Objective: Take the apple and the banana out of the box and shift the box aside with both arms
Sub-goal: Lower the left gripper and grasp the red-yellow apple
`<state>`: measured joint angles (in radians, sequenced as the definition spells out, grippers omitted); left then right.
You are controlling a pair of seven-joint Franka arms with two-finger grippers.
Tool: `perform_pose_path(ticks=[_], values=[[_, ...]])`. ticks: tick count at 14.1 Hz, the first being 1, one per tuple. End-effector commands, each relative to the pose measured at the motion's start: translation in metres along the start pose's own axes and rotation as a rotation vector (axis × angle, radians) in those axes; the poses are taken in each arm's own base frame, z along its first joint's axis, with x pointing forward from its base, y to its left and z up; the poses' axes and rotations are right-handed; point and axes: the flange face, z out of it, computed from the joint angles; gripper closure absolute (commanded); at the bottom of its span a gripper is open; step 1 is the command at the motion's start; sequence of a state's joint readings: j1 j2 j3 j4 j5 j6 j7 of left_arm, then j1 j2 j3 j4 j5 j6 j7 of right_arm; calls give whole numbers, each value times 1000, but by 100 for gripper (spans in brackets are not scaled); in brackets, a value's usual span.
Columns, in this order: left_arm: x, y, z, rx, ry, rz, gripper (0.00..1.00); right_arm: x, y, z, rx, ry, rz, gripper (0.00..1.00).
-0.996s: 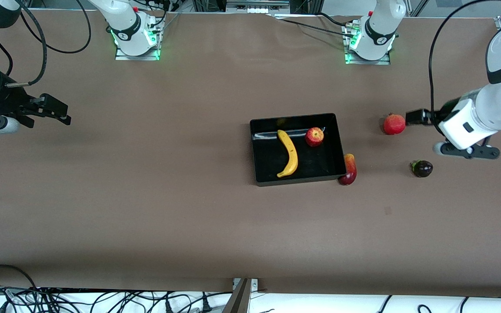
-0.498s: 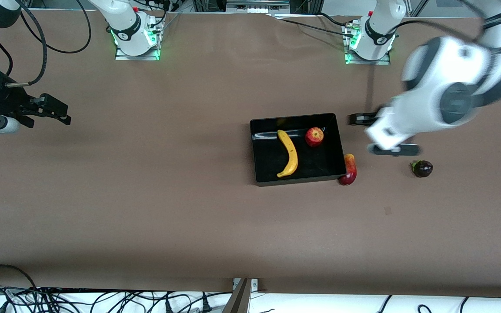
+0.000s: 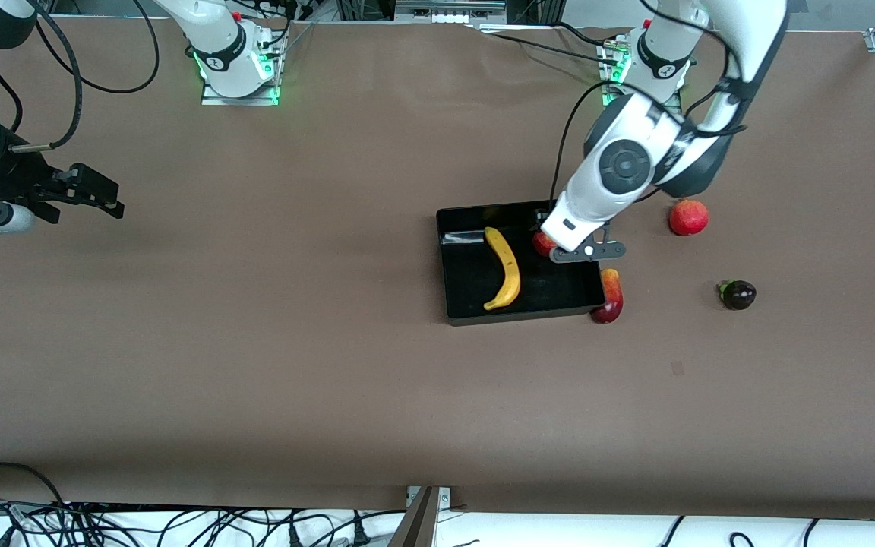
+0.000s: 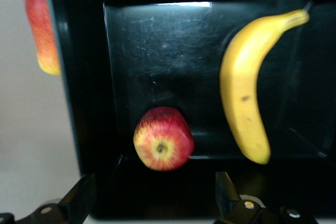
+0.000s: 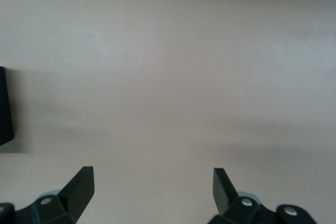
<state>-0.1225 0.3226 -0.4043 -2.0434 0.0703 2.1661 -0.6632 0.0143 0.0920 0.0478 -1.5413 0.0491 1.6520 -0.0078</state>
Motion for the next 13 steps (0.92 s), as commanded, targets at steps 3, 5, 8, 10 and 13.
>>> perform_pose_path(ticks=[3,5,8,10,13], values=[[4,20,52,91,86,53,0,-2,-1,-4,-12,-5,-2,0],[5,23,64,77,78,47,0,-3,-1,-5,-11,-5,0,0],[3,24,74,78,63,44,42,-3,-2,-5,-10,-5,-2,0],[2,24,76,85,57,49,77,-3,-3,-5,-10,-5,-5,0],[6,20,19,150,66,43,79,-3,-2,-5,-10,-5,-4,0]])
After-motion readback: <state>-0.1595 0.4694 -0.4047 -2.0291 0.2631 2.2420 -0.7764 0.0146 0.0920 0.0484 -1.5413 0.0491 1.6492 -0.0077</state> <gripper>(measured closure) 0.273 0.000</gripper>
